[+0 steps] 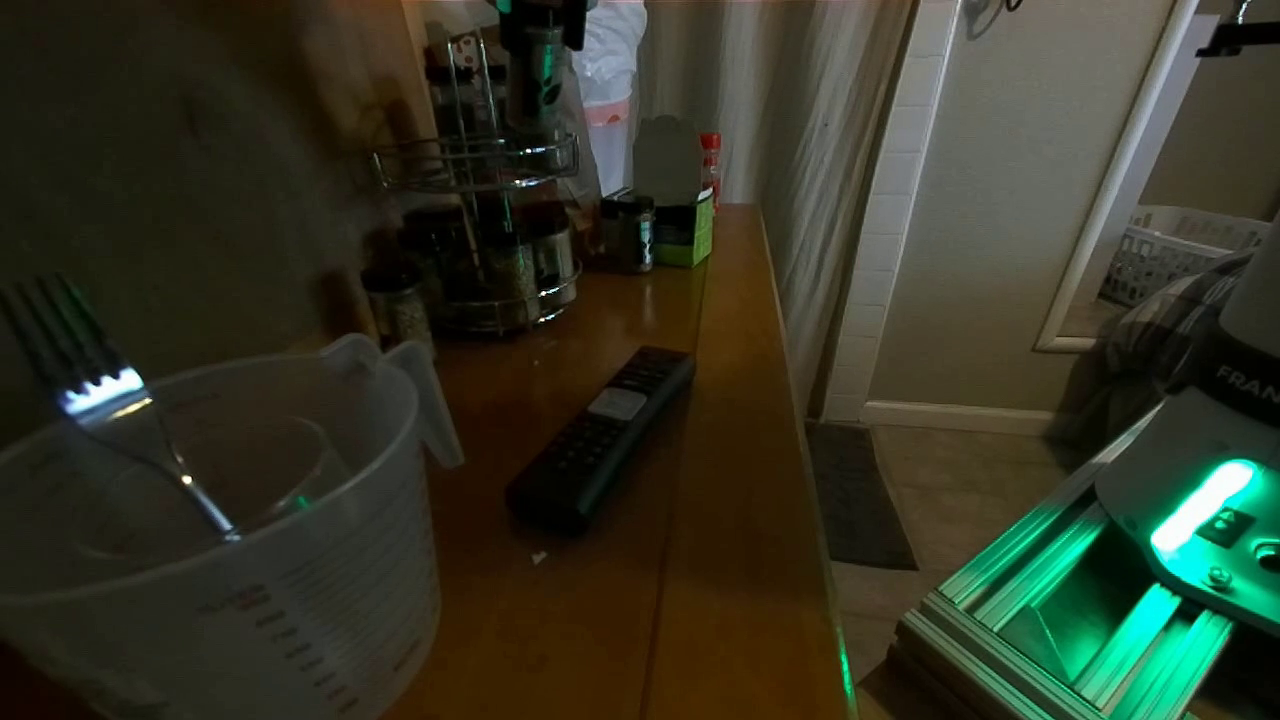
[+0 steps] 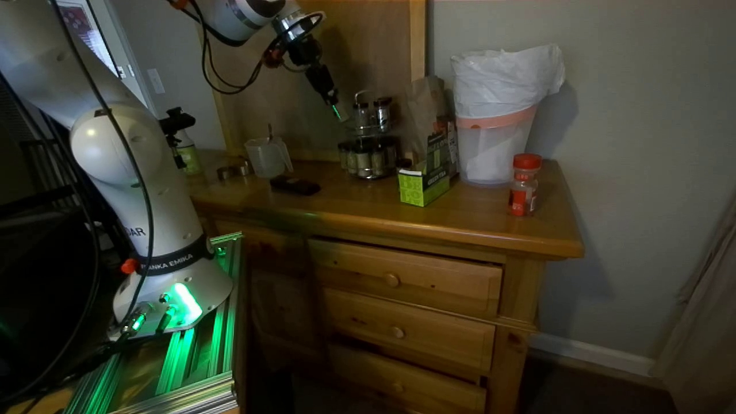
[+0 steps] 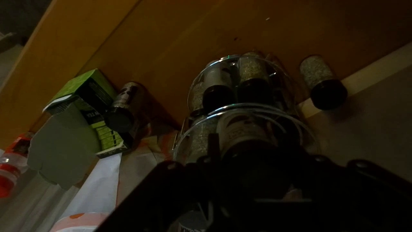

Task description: Put the spice bottle on the top shelf on the rack

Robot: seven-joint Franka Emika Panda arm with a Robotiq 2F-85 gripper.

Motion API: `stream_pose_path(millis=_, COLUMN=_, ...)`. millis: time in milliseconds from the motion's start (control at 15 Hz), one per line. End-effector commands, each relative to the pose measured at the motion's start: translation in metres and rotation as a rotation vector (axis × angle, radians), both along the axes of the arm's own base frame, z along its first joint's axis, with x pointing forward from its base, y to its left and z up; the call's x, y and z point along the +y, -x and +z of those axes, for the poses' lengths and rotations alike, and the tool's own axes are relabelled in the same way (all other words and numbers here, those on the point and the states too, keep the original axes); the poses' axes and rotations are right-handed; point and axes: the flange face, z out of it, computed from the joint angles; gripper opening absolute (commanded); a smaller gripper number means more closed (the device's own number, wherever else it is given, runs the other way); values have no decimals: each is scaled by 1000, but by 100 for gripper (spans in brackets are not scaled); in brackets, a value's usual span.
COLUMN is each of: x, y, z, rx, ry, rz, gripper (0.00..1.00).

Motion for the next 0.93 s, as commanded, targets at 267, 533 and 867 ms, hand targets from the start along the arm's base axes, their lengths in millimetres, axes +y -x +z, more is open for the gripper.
stream_pose_path(millis=267, x=-12, y=-15, z=-8, rx=-16, ry=-28, rz=25, gripper=24)
stream_pose_path(millis=533, x=-4, y=-17, z=-5, rx=-12, ry=-33, rz=63, gripper=24)
stream_pose_path(millis=867, x=-4, y=-22, z=-17, rx=54, ry=-36, rz=68, gripper=24)
